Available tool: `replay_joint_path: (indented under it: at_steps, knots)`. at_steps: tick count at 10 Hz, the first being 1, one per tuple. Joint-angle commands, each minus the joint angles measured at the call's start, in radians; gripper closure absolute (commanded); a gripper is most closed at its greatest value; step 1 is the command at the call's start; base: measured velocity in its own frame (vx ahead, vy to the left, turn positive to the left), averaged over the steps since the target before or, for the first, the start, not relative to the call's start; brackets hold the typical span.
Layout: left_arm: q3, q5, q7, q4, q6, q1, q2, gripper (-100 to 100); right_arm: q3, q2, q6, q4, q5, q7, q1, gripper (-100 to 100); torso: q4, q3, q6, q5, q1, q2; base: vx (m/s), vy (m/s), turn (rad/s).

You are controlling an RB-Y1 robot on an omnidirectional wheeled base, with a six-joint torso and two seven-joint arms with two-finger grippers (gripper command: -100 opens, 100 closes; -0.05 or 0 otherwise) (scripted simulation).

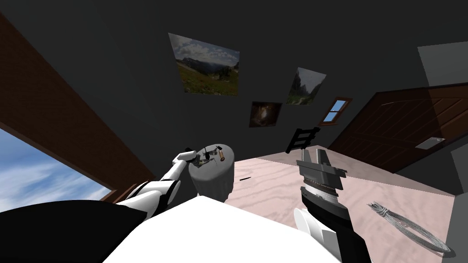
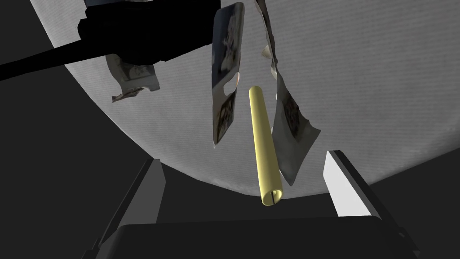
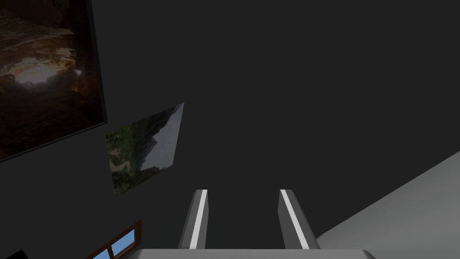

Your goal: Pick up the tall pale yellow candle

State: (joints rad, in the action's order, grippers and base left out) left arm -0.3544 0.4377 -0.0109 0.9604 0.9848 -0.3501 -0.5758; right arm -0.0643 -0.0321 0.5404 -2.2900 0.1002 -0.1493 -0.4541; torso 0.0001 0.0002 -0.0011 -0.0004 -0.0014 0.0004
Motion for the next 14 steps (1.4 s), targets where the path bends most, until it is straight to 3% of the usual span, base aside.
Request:
replay_joint_path:
  at_steps: [1, 2, 3, 7, 8, 9, 10, 11, 14]
  knots:
    - [0.0, 0.002, -0.015, -0.045, -0.013, -0.017, -0.003, -100, 0.0, 0.0, 0.0, 0.0, 0.0, 0.0, 0.0, 0, 0.0, 0.0, 0.0, 0.0, 0.0, 0.0, -0.004, -0.028, 0.031]
    - [0.0, 0.002, -0.012, -0.033, -0.012, -0.015, -0.003, -100, 0.0, 0.0, 0.0, 0.0, 0.0, 0.0, 0.0, 0, 0.0, 0.0, 0.0, 0.0, 0.0, 0.0, -0.001, -0.012, 0.001]
    - [0.001, 0.002, -0.014, -0.037, -0.014, -0.016, -0.003, 100, 0.0, 0.0, 0.0, 0.0, 0.0, 0.0, 0.0, 0, 0.0, 0.0, 0.0, 0.0, 0.001, 0.0, 0.0, 0.0, 0.0]
    - [0.001, 0.002, -0.013, -0.037, -0.012, -0.016, -0.003, 100, 0.0, 0.0, 0.0, 0.0, 0.0, 0.0, 0.0, 0, 0.0, 0.0, 0.0, 0.0, 0.002, 0.0, 0.0, 0.0, 0.0]
    - [0.001, 0.002, -0.013, -0.037, -0.012, -0.015, -0.003, 0, 0.0, 0.0, 0.0, 0.0, 0.0, 0.0, 0.0, 0, 0.0, 0.0, 0.0, 0.0, 0.002, 0.0, 0.0, 0.0, 0.0]
    - [0.001, -0.005, 0.014, 0.013, 0.011, 0.018, 0.005, 100, 0.0, 0.0, 0.0, 0.0, 0.0, 0.0, 0.0, 0, 0.0, 0.0, 0.0, 0.0, 0.002, 0.0, -0.001, 0.024, -0.062]
    - [0.002, -0.013, 0.043, 0.05, 0.035, 0.053, 0.014, 100, 0.0, 0.0, 0.0, 0.0, 0.0, 0.0, 0.0, 0, 0.0, 0.0, 0.001, 0.001, 0.003, 0.0, 0.011, 0.056, -0.109]
    - [0.002, -0.013, 0.043, 0.08, 0.035, 0.053, 0.014, 100, 0.0, 0.0, 0.0, 0.0, 0.0, 0.0, 0.0, 0, 0.0, 0.0, 0.0, 0.001, 0.005, 0.0, 0.011, 0.048, -0.039]
    - [0.004, -0.028, 0.1, 0.172, 0.083, 0.124, 0.031, 100, 0.0, 0.0, 0.0, 0.0, 0.0, 0.0, 0.0, 0, 0.0, -0.001, 0.0, 0.001, 0.005, -0.001, 0.008, 0.04, -0.047]
